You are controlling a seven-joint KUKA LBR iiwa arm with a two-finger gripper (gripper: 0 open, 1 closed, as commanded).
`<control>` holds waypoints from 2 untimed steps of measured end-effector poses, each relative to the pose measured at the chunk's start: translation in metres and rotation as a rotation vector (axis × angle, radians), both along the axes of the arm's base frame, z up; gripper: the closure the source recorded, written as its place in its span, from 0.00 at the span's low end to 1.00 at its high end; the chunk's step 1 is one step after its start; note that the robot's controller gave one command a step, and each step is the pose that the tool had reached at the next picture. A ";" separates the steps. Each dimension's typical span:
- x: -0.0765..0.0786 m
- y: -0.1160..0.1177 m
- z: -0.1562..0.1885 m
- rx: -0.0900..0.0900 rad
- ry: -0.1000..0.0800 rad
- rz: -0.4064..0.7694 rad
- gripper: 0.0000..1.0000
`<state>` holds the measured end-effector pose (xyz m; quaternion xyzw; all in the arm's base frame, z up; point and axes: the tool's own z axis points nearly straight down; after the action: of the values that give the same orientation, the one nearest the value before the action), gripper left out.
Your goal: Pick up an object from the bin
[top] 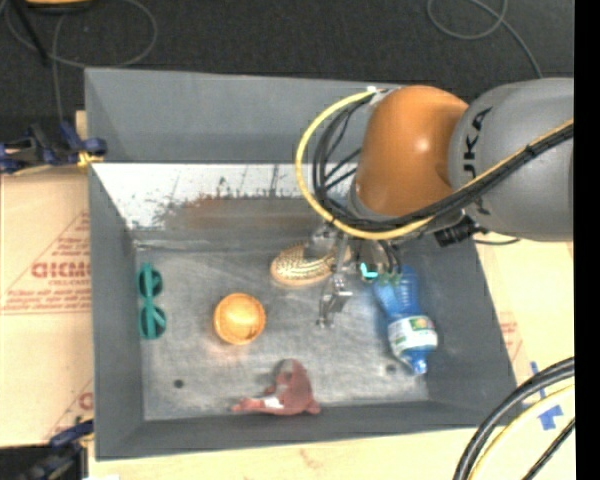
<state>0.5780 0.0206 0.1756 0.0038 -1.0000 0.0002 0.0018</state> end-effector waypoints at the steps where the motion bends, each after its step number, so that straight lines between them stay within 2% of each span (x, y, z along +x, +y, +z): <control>1: 0.002 0.000 0.004 0.000 -0.008 0.000 0.00; 2: 0.041 -0.023 -0.055 -0.002 -0.015 0.092 0.00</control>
Offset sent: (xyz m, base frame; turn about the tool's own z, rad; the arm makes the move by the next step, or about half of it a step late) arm 0.0661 -0.0394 -0.1056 -0.1658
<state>0.6192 -0.0025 0.1204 0.0499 -0.9987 0.0010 -0.0058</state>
